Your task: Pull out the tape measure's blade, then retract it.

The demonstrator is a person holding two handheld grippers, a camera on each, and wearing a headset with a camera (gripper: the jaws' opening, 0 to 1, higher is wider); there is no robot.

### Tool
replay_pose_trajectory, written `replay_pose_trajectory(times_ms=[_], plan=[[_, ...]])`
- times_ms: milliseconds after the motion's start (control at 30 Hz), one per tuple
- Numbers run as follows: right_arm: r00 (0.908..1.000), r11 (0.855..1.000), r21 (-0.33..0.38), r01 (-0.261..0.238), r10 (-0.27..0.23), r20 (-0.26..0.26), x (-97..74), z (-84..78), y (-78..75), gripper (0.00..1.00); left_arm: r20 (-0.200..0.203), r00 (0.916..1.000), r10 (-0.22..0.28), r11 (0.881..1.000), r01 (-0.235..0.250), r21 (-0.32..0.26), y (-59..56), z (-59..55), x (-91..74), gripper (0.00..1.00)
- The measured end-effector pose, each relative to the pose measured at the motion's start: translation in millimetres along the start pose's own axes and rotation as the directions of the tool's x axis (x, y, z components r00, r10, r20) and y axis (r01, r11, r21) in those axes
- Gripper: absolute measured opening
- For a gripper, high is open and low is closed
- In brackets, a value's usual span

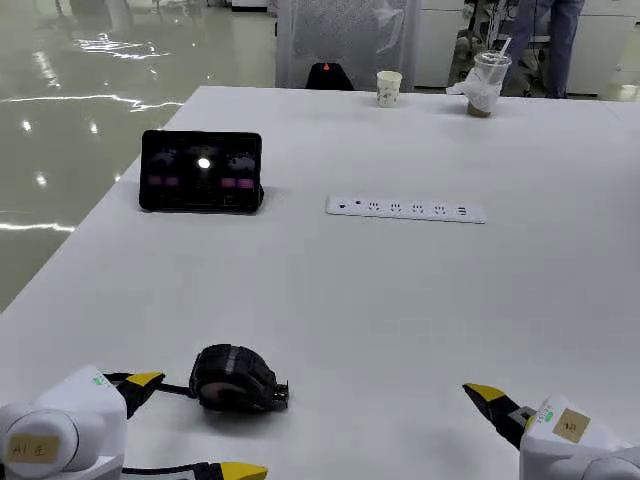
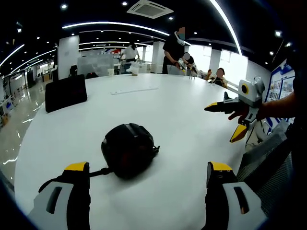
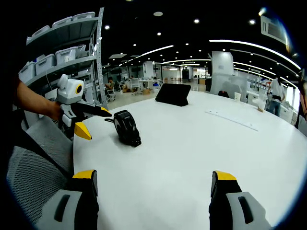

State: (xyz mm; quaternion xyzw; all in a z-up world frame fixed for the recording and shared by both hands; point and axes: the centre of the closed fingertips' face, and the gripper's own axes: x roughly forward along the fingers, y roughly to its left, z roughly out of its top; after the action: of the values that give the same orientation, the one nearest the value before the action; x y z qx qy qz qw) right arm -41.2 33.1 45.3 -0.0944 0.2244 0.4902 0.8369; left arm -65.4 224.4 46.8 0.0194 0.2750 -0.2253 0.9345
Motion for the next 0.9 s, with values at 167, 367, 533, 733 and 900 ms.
replay_pose_trajectory(times_ms=[167, 367, 533, 733, 900], plan=[[1.0, 1.0, -0.001, 0.003, -0.003, 0.001, -1.1, 0.3, -0.8, 0.99, 0.001, 1.0, -0.002, 1.0, 0.002, 0.003, -0.5, 0.8, 0.1, 0.99], [1.0, 1.0, -0.002, 0.004, -0.004, -0.001, -0.7, -0.4, -0.8, 0.99, 0.0, 1.0, -0.004, 1.0, 0.004, 0.004, -0.6, -0.5, -0.1, 0.99], [1.0, 1.0, -0.004, 0.001, -0.001, -0.003, -0.4, -0.8, 0.5, 0.99, 0.003, 1.0, 0.0, 1.0, 0.0, 0.001, 0.4, -0.9, -0.8, 0.99], [1.0, 1.0, -0.004, 0.001, -0.001, -0.009, -0.2, -3.1, 0.2, 0.99, 0.013, 0.9998, 0.014, 1.0, -0.014, 0.002, 2.1, 0.4, -2.3, 0.99], [0.9999, 1.0, -0.003, 0.0, 0.0, -0.012, -0.8, -4.2, 0.6, 0.99, 0.017, 0.9996, 0.021, 1.0, -0.021, 0.014, 3.6, 2.7, -2.7, 0.99]])
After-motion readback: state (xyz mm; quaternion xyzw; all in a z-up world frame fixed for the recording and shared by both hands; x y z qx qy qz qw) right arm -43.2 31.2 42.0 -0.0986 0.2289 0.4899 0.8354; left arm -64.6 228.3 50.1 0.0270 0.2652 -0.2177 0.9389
